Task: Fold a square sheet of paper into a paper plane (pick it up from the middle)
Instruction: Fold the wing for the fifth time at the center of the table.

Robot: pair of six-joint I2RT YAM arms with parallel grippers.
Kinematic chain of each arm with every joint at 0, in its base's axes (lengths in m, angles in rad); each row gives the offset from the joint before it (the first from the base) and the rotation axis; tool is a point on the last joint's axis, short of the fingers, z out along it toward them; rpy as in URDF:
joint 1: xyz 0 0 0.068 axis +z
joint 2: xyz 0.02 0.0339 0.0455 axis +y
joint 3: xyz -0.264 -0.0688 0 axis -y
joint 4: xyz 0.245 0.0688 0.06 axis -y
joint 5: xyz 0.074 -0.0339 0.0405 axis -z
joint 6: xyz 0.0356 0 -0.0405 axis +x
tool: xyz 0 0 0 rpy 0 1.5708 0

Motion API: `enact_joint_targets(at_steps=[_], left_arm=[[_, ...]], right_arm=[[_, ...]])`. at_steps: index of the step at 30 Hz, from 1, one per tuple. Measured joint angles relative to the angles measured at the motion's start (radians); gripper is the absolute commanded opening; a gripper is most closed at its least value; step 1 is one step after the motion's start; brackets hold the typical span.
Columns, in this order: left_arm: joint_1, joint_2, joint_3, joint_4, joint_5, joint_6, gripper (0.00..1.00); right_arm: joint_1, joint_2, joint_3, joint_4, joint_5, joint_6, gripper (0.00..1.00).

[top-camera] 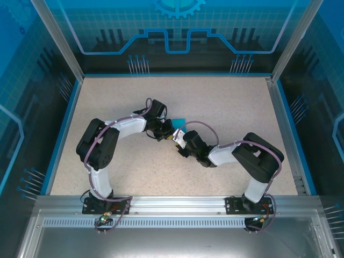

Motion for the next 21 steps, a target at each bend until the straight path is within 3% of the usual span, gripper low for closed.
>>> enact_joint_targets(at_steps=[15, 21], left_arm=[[0.0, 0.0, 0.009, -0.015, 0.0, 0.0, 0.04], [0.0, 0.0, 0.011, -0.016, 0.0, 0.0, 0.04]], right_arm=[[-0.009, 0.0, 0.007, 0.0, -0.022, 0.052, 0.27], [-0.013, -0.001, 0.016, 0.003, -0.025, 0.064, 0.23]])
